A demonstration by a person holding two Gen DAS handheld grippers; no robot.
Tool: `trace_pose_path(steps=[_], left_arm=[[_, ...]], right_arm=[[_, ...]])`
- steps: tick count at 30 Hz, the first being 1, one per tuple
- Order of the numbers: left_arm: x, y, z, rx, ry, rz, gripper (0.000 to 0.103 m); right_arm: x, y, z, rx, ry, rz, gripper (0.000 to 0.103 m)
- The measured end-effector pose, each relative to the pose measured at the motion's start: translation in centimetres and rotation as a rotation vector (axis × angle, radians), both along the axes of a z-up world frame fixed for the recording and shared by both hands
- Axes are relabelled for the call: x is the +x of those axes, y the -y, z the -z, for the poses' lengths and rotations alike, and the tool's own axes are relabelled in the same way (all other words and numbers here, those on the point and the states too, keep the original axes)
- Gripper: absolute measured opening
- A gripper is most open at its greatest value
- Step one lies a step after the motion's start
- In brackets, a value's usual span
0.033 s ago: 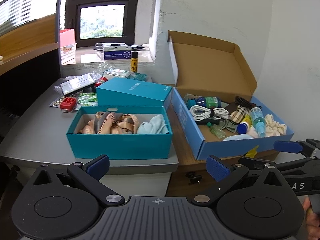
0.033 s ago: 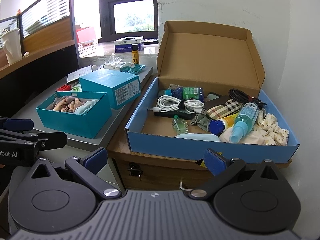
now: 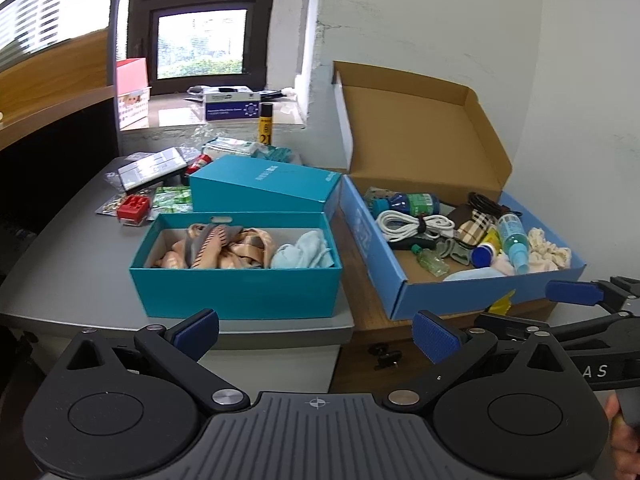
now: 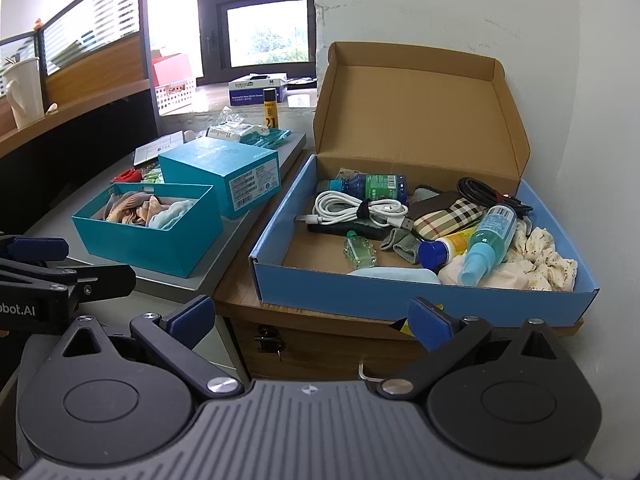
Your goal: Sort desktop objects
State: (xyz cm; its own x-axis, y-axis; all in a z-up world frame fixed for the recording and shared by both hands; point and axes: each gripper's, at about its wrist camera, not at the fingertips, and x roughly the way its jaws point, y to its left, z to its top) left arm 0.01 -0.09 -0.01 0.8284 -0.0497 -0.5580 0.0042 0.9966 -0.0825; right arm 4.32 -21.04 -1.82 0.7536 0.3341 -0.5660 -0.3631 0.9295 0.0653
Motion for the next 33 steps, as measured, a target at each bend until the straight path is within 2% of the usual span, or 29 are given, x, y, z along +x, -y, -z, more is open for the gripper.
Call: trace_pose_path(steps=[7, 12, 33], left_arm=[[0.1, 0.6, 0.1, 0.015, 0.007, 0.019, 0.103], [0.1, 1.0, 0.1, 0.026, 0.012, 0.033, 0.103], [0.5, 1.5, 0.2, 0.015, -0.013, 0.041, 0.103]], right_arm=[[0.5, 0.5, 0.2, 0.01, -0.016, 0.013, 0.103], [0.4, 0.9, 0.2, -0.005, 0.005, 0.015, 0.103], [0.8, 1.6, 0.3, -0.001, 0.002, 0.021, 0.103]])
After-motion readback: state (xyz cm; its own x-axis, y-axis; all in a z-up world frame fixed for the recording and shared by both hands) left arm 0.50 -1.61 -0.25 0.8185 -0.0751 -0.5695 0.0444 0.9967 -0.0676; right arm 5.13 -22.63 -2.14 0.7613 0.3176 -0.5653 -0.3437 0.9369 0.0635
